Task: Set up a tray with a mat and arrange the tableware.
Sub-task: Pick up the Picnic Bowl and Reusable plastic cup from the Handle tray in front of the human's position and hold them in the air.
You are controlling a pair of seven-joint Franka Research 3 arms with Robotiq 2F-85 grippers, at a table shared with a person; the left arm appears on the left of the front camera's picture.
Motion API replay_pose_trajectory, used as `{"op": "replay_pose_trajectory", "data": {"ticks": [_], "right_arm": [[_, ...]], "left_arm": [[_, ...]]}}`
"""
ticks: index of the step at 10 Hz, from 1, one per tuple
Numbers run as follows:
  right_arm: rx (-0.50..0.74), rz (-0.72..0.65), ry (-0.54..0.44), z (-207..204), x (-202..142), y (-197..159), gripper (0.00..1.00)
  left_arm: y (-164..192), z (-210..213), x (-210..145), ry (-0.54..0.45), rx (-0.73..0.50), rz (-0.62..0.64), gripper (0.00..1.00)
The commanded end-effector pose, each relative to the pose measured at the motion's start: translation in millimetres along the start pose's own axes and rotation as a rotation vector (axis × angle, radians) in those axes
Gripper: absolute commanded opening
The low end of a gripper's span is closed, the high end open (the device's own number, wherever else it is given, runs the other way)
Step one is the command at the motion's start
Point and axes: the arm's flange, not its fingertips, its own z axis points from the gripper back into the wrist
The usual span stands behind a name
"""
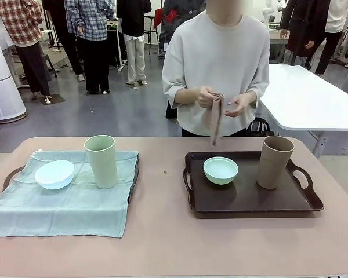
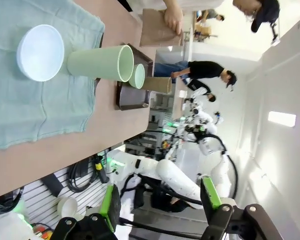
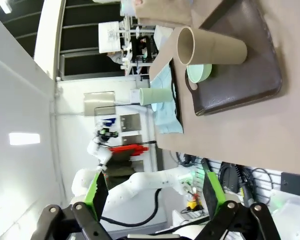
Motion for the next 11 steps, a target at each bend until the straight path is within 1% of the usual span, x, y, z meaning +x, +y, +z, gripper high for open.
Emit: {"op": "replay_pose_trajectory", "data": {"ticks": [1, 2, 4, 5, 6, 7, 9, 10, 11], "right_arm": [[-0.095, 0.158, -0.065, -11, 1, 27, 1.0], [-0.163, 0.263, -0.098, -17, 9, 43, 1.0], [-0.251, 0.425, -0.095, -33, 25, 61, 1.0], [-0.291, 0.541, -0.008, -43, 30, 65, 1.0], [-0.317, 0.622, 0.113, -53, 34, 65, 1.0], [-0.305, 0.658, 0.235, -62, 37, 64, 1.0], [-0.328, 0.681, 0.423, -77, 39, 54, 1.0], [-0.335, 0.68, 0.5, -80, 42, 50, 1.0], [-0.343, 0.68, 0.545, -78, 43, 44, 1.0]], "left_arm": [[-50, -35, -2, -0.011, 0.163, -0.06, 0.85], [-72, -53, -2, -0.004, 0.23, -0.058, 0.85], [-105, -84, -2, -0.002, 0.318, -0.067, 0.85], [-119, -105, -2, -0.004, 0.37, -0.078, 0.85], [-134, -131, -4, -0.016, 0.439, -0.088, 0.85], [-149, -162, -6, -0.02, 0.499, -0.095, 0.85], [-168, -216, -5, -0.016, 0.583, -0.116, 0.85], [-179, -244, -4, -0.018, 0.634, -0.135, 0.85], [-181, -269, -5, -0.037, 0.68, -0.15, 0.85]]}}
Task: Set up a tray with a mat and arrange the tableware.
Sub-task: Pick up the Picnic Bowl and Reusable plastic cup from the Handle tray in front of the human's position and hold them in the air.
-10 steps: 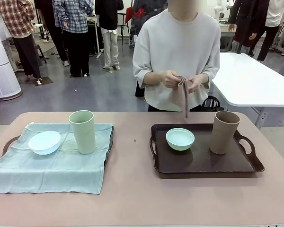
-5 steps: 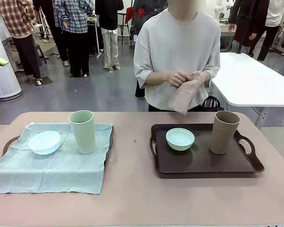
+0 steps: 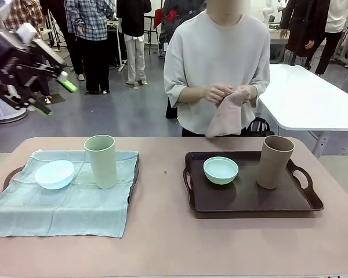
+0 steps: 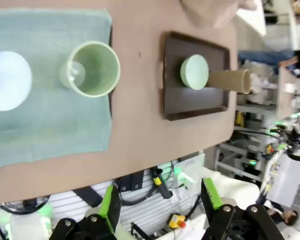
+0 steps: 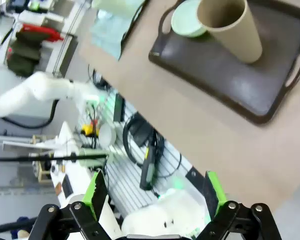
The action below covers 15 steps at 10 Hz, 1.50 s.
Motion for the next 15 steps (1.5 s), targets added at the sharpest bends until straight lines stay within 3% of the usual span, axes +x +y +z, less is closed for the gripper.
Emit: {"op": "replay_pose_trajectory", "data": {"ticks": [1, 3, 4, 5, 10, 11, 14, 15], "right_arm": [[0.039, 0.044, 0.081, 17, -5, -13, 1.0], [0.147, 0.07, 0.086, 16, -6, -25, 1.0], [0.189, 0.042, 0.05, 17, -7, -30, 1.0], [0.086, 0.041, 0.073, 7, -10, -15, 1.0], [0.107, 0.05, 0.074, 10, -8, -17, 1.0], [0.088, 0.221, 0.063, 3, 11, -16, 1.0], [0.058, 0.367, -0.262, -3, 90, -15, 1.0], [0.011, 0.389, -0.319, -3, 107, -17, 1.0]], "left_arm": [[-22, -26, 15, -0.055, 0.139, -0.006, 0.85], [-48, -62, 24, -0.144, 0.228, -0.037, 0.85], [-50, -70, 24, -0.127, 0.212, -0.03, 0.85], [-39, -52, 13, -0.094, 0.158, -0.06, 0.85], [-53, -65, 22, -0.106, 0.158, -0.103, 0.85], [-75, -86, 32, -0.113, 0.155, -0.113, 0.85], [-146, -144, 73, -0.202, 0.169, -0.129, 0.85], [-162, -158, 76, -0.231, 0.185, -0.138, 0.85]]}}
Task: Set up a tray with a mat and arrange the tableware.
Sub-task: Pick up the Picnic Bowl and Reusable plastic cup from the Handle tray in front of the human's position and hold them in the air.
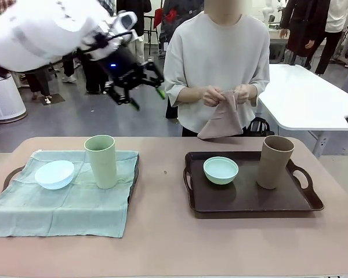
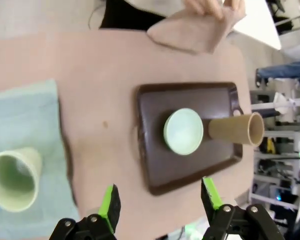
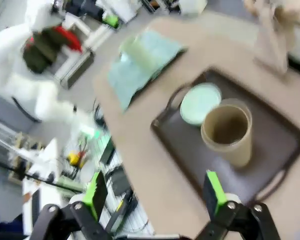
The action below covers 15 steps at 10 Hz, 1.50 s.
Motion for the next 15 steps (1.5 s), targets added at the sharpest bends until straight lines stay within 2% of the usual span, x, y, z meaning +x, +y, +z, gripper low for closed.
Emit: {"op": "replay_pose_trajectory", "data": {"ticks": [1, 3, 4, 5, 6, 7, 8, 11, 12, 13, 15], "right_arm": [[-0.102, 0.076, -0.106, -8, 19, -28, 1.0], [-0.271, 0.085, -0.134, -11, 22, -44, 1.0], [-0.3, 0.146, -0.096, -9, 23, -49, 1.0], [-0.279, 0.214, -0.01, -3, 22, -51, 1.0], [-0.238, 0.285, 0.118, 2, 20, -52, 1.0], [-0.164, 0.321, 0.184, 8, 18, -50, 1.0], [-0.266, 0.198, 0.0, -3, 22, -50, 1.0], [-0.266, 0.198, 0.0, -3, 22, -50, 1.0], [-0.245, 0.225, 0.042, 1, 21, -49, 1.0], [-0.177, 0.335, 0.024, -10, 25, -56, 1.0], [-0.117, 0.559, 0.138, -32, 24, -97, 1.0]], "left_arm": [[-34, -26, 20, -0.059, 0.08, -0.001, 0.85], [-60, -60, 17, -0.058, 0.112, -0.074, 0.85], [-69, -77, 14, -0.046, 0.126, -0.099, 0.85], [-75, -90, 13, -0.04, 0.136, -0.103, 0.85], [-80, -95, 12, -0.036, 0.143, -0.102, 0.85], [-76, -89, 10, -0.014, 0.129, -0.114, 0.85], [-67, -94, 1, -0.02, 0.123, -0.125, 0.85], [-67, -94, 1, -0.02, 0.123, -0.125, 0.85], [-67, -94, 1, -0.02, 0.123, -0.125, 0.85], [-69, -97, 6, -0.019, 0.123, -0.122, 0.85], [-72, -118, 19, -0.039, 0.143, -0.092, 0.85]]}}
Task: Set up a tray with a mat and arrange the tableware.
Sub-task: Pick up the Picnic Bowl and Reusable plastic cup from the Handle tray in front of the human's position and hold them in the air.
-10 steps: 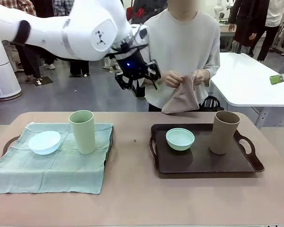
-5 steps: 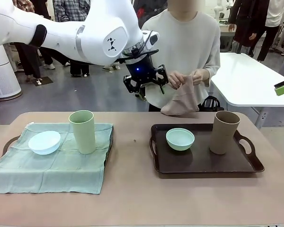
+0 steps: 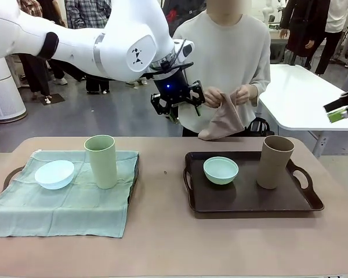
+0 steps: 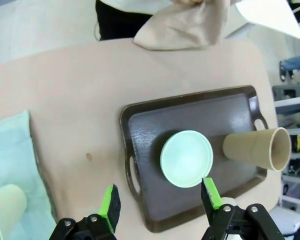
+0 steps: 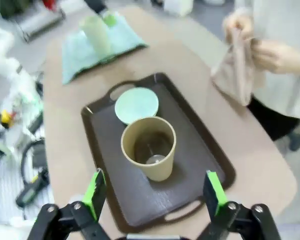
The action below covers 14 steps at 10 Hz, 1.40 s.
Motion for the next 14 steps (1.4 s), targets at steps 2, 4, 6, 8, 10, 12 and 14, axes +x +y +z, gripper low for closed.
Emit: {"op": "replay_pose_trajectory", "data": {"ticks": [2, 4, 6, 8, 10, 12, 14], "right_arm": [[0.06, 0.236, 0.029, -18, -30, -48, 1.0], [0.134, 0.349, 0.081, -27, -45, -67, 1.0], [0.199, 0.356, 0.068, -40, -50, -75, 1.0], [0.238, 0.339, 0.068, -58, -52, -76, 1.0], [0.254, 0.295, 0.063, -75, -59, -78, 1.0], [0.251, 0.259, 0.069, -85, -71, -72, 1.0], [0.263, 0.244, 0.052, -94, -80, -65, 1.0]], "left_arm": [[-14, -23, 10, -0.001, 0.021, -0.011, 0.85], [-23, -52, 11, 0.038, 0.045, -0.025, 0.85], [-35, -74, 11, 0.069, 0.063, -0.04, 0.85], [-45, -102, 8, 0.108, 0.078, -0.032, 0.85], [-52, -112, -8, 0.146, 0.143, -0.024, 0.85], [-50, -107, -23, 0.155, 0.176, -0.016, 0.85], [-46, -109, -33, 0.178, 0.201, -0.036, 0.85]]}}
